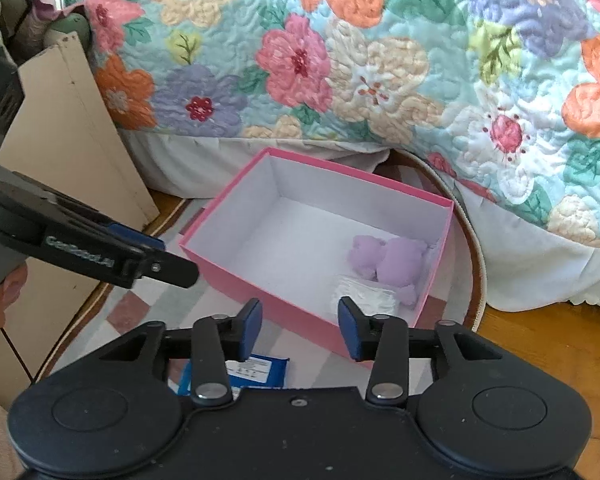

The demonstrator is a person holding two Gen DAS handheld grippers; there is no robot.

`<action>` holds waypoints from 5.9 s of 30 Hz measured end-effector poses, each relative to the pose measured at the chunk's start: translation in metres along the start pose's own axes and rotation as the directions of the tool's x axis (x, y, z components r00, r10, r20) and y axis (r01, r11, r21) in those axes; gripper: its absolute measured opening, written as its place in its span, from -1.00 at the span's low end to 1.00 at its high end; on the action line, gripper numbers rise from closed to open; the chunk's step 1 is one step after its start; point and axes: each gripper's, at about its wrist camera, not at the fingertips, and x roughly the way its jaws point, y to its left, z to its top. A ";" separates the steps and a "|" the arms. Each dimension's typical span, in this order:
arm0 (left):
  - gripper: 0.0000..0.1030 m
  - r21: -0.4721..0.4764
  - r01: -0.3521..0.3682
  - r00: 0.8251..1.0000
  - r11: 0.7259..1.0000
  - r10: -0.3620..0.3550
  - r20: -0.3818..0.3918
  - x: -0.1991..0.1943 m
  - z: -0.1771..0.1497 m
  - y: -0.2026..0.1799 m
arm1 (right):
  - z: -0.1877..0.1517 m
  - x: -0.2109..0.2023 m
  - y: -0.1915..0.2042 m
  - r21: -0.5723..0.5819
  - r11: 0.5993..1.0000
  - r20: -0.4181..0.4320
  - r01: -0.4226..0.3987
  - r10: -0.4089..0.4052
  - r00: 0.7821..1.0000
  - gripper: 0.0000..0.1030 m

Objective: Organize objects
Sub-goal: 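Open the left tool and withdraw it from the pink box, then move the left tool toward the green yarn ball on the rug, then close the left tool on the green yarn ball, then lift the yarn ball with the left tool and carry it over the pink box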

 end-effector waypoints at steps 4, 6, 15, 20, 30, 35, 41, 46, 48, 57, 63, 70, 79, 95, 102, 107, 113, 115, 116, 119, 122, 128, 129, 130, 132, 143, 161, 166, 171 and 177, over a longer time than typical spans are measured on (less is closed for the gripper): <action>0.06 0.013 -0.020 0.999 1.000 0.019 0.026 -0.023 -0.014 0.004 | -0.005 -0.012 0.009 0.007 1.000 0.004 -0.004 0.004 1.000 0.16; 0.17 0.029 -0.029 0.999 0.999 0.028 0.038 -0.034 -0.022 0.003 | -0.008 -0.017 0.014 -0.001 1.000 0.003 0.006 -0.006 1.000 0.26; 0.44 0.060 -0.013 0.998 0.998 0.009 0.069 -0.069 -0.044 -0.001 | -0.014 -0.042 0.028 -0.021 1.000 -0.003 0.008 -0.008 1.000 0.52; 0.44 0.130 -0.026 0.996 0.991 0.015 0.083 -0.082 -0.053 -0.012 | -0.018 -0.055 0.035 -0.030 1.000 0.008 0.006 -0.006 1.000 0.70; 0.44 0.131 -0.006 0.999 0.991 0.001 0.038 -0.085 -0.076 -0.022 | -0.041 -0.070 0.051 -0.065 0.997 -0.051 -0.050 0.047 0.998 0.83; 0.53 0.139 0.012 1.000 0.990 -0.016 0.024 -0.082 -0.089 -0.026 | -0.054 -0.072 0.057 -0.080 0.995 -0.058 -0.065 0.061 0.996 0.83; 0.53 0.163 0.068 0.998 0.984 -0.069 0.006 -0.073 -0.107 -0.031 | -0.075 -0.074 0.065 -0.133 0.985 -0.035 -0.113 0.110 0.993 0.83; 0.53 0.176 0.068 0.998 0.982 -0.067 -0.012 -0.058 -0.120 -0.037 | -0.092 -0.065 0.072 -0.211 0.969 -0.043 -0.131 0.125 0.991 0.83; 0.53 0.172 0.070 0.997 0.983 -0.066 -0.025 -0.052 -0.125 -0.038 | -0.098 -0.064 0.073 -0.226 0.963 -0.042 -0.145 0.139 0.989 0.83; 0.56 0.193 0.079 0.995 0.978 -0.066 -0.075 -0.008 -0.143 -0.049 | -0.122 -0.056 0.078 -0.286 0.951 0.005 -0.119 0.126 0.992 0.83; 0.56 0.152 0.101 0.993 0.983 -0.089 -0.082 0.018 -0.152 -0.049 | -0.137 -0.040 0.080 -0.326 0.944 0.032 -0.044 0.057 0.998 0.83; 0.56 0.130 0.103 0.994 0.986 -0.097 -0.047 0.042 -0.158 -0.049 | -0.151 -0.015 0.071 -0.312 0.949 0.002 -0.036 0.039 0.999 0.83; 0.56 0.046 0.158 0.987 0.986 -0.156 -0.046 0.074 -0.162 -0.041 | -0.162 0.014 0.055 -0.202 0.978 -0.079 -0.053 0.037 0.996 0.83; 0.53 -0.024 0.251 0.968 0.968 -0.251 0.003 0.113 -0.166 -0.033 | -0.182 0.048 0.041 -0.119 0.991 -0.068 0.061 -0.070 0.995 0.83; 0.51 -0.070 0.290 0.957 0.954 -0.291 0.001 0.128 -0.165 -0.027 | -0.180 0.059 0.027 -0.035 0.998 -0.072 0.055 -0.057 0.996 0.83; 0.47 -0.075 0.329 0.944 0.941 -0.330 0.007 0.134 -0.164 -0.029 | -0.181 0.062 0.019 0.025 0.999 -0.066 0.023 -0.022 0.998 0.83; 0.29 -0.117 0.374 0.926 0.920 -0.377 0.003 0.146 -0.166 -0.029 | -0.183 0.068 0.010 0.087 0.996 -0.085 0.012 -0.004 0.996 0.82; 0.19 -0.143 0.394 0.917 0.908 -0.398 -0.002 0.150 -0.167 -0.027 | -0.185 0.068 0.008 0.103 0.995 -0.089 0.004 0.005 0.996 0.81; 0.15 -0.154 0.402 0.913 0.903 -0.407 -0.004 0.151 -0.167 -0.026 | -0.185 0.069 0.007 0.107 0.994 -0.089 0.002 0.008 0.996 0.80; 0.08 -0.172 0.412 0.908 0.895 -0.419 -0.004 0.155 -0.168 -0.024 | -0.187 0.070 0.003 0.126 0.992 -0.095 -0.004 0.016 0.995 0.71; 0.00 -0.192 0.422 0.901 0.886 -0.433 -0.014 0.155 -0.169 -0.024 | -0.189 0.071 0.000 0.140 0.990 -0.103 0.004 0.010 0.995 0.51; -0.03 -0.204 0.420 0.901 0.884 -0.432 -0.020 0.156 -0.170 -0.023 | -0.190 0.068 0.001 0.106 0.994 -0.095 0.019 -0.009 0.995 0.28; -0.03 -0.203 0.415 0.903 0.887 -0.428 -0.025 0.156 -0.170 -0.023 | -0.190 0.069 0.002 0.101 0.995 -0.095 0.022 -0.012 0.995 0.26; -0.02 -0.201 0.413 0.904 0.888 -0.426 -0.028 0.156 -0.170 -0.023 | -0.190 0.070 0.003 0.093 0.995 -0.096 0.025 -0.016 0.995 0.25; -0.01 -0.198 0.410 0.906 0.891 -0.423 -0.029 0.157 -0.170 -0.023 | -0.189 0.070 0.006 0.079 0.996 -0.093 0.033 -0.025 0.995 0.23; -0.24 -0.159 0.390 0.914 0.907 -0.403 -0.058 0.145 -0.174 -0.028 | -0.187 0.062 0.020 0.018 0.998 -0.059 0.068 -0.067 0.996 0.06; -0.26 0.004 0.332 0.943 0.943 -0.332 0.007 0.101 -0.175 -0.041 | -0.181 0.040 0.045 -0.124 0.989 0.048 0.085 -0.080 0.996 -0.04; -0.27 0.119 0.273 0.960 0.955 -0.278 0.026 0.075 -0.176 -0.050 | -0.177 0.029 0.058 -0.172 0.982 0.084 0.077 -0.064 0.994 -0.06; -0.30 0.168 0.247 0.964 0.954 -0.259 0.055 0.053 -0.172 -0.055 | -0.170 0.017 0.068 -0.202 0.976 0.121 0.083 -0.060 0.991 -0.09; -0.29 0.150 0.255 0.964 0.955 -0.263 0.035 0.050 -0.169 -0.054 | -0.167 0.012 0.071 -0.219 0.973 0.119 0.076 -0.051 0.992 -0.10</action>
